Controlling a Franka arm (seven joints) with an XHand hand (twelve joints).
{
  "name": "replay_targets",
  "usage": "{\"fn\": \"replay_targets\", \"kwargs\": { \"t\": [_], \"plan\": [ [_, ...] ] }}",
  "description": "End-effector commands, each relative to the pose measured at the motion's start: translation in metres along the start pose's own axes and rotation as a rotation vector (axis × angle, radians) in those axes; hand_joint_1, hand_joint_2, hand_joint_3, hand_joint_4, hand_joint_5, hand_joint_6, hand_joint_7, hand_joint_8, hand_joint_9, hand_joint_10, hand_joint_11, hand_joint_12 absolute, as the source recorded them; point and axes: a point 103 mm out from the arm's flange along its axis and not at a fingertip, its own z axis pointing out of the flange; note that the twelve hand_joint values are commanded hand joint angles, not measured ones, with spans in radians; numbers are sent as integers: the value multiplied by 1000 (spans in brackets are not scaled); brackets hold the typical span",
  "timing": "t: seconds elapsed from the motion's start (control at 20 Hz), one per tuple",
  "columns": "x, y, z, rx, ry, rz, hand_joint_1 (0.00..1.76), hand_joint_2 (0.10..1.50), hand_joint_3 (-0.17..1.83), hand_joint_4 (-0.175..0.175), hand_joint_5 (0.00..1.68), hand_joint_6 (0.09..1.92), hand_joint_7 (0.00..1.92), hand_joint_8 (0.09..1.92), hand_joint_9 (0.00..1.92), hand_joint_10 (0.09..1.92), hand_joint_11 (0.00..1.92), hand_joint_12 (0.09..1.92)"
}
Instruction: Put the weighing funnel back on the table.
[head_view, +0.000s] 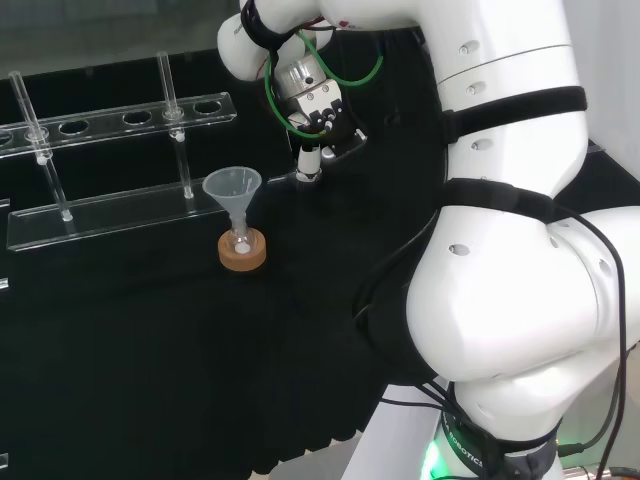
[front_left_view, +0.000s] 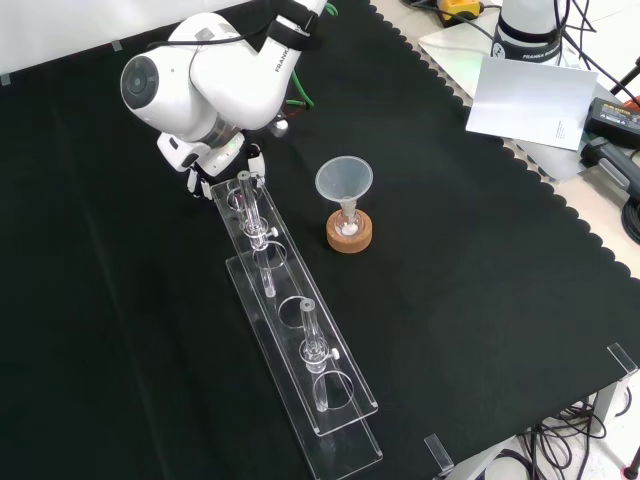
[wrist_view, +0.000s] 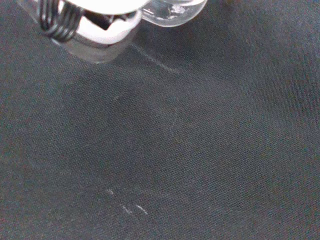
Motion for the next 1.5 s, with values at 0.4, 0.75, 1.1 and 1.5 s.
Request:
{"fn": "replay_targets", "kwargs": {
  "t": [0.4, 0.75, 1.1, 1.5],
  "plan": [
    [-8, -6, 3, -11, 55, -30, 1086, 863, 301, 175, 1200, 678, 574, 672, 1075, 131, 960, 919],
    [-7, -13, -2, -21, 67, -50, 917, 726, 363, 8, 830, 668, 510, 674, 995, 152, 838, 1000],
    [-2, -20, -3, 10, 43, -59, 895, 650, 443, -4, 562, 630, 431, 665, 915, 178, 732, 1063],
    [-3, -45, -26, -63, 75, -54, 814, 619, 442, -5, 403, 347, 329, 669, 728, 355, 575, 1183]
  ]
}}
